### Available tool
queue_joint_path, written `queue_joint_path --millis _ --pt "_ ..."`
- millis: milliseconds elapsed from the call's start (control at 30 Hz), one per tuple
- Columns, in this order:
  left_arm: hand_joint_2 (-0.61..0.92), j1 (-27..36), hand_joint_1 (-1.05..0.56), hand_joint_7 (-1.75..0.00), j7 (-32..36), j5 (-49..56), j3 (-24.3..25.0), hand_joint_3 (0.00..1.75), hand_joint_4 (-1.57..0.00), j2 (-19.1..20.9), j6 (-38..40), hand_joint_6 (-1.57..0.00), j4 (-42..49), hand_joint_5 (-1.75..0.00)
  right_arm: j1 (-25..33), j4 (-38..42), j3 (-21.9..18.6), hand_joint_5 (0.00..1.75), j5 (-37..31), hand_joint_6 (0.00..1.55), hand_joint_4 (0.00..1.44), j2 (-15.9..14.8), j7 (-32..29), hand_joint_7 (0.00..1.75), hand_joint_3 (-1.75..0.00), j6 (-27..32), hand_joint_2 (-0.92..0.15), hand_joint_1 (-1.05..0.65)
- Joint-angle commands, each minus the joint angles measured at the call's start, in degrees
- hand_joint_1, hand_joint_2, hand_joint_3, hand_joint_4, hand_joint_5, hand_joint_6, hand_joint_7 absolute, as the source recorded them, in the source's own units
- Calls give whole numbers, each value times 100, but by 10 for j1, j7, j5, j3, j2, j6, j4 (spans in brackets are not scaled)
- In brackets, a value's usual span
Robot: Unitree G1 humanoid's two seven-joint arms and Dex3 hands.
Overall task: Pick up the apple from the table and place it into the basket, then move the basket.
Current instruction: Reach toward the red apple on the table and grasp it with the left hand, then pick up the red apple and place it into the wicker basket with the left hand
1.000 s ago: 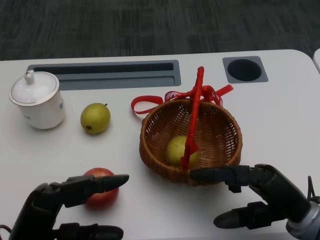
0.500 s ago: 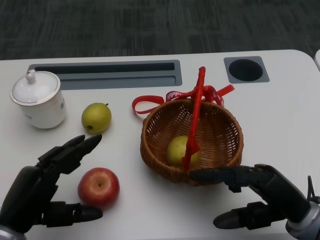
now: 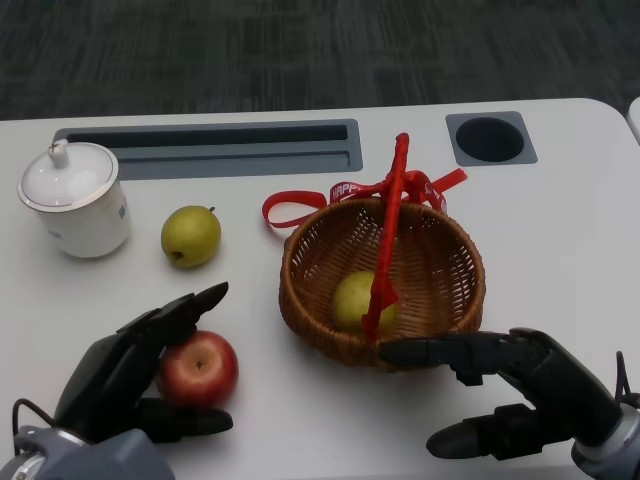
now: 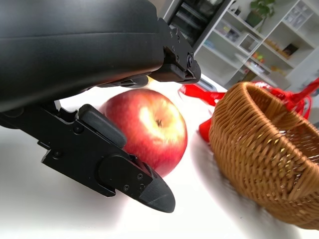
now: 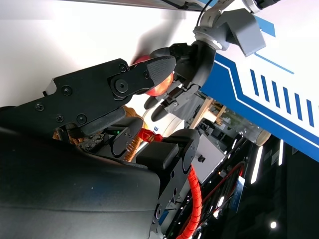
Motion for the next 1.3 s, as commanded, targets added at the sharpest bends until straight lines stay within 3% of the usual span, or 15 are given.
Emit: queue_joint_path --millis 33,267,433,533,833,1300 --pt "70 -20 -74 0 21 -4 -21 0 -27 0 22 -29 41 -1 6 -9 -1 0 1 67 77 -11 -4 0 0 0 -82 -48" --pt "71 -34 -64 -4 66 -5 -57 1 -40 -11 31 -41 83 -5 8 -13 2 0 7 68 77 -10 -2 0 0 1 -82 -48" --pt "80 -23 -21 -8 79 -52 -44 1 -97 -30 15 -89 85 -11 7 -13 0 0 1 68 78 -11 -7 0 0 -1 -83 -49" --pt "83 -11 -8 -7 98 -66 -40 1 -114 -35 17 -104 61 -10 8 -15 0 0 2 68 78 -11 -6 0 0 2 -83 -49" --pt "83 23 -1 -3 106 -107 -17 0 -118 -39 -12 -107 -23 -6 4 -16 3 0 6 69 78 -11 -2 0 0 10 -84 -49" --pt "80 26 -3 -2 116 -100 -5 0 -122 -45 -59 -112 -79 -4 5 -16 3 0 -4 70 79 -11 -8 0 0 12 -85 -51"
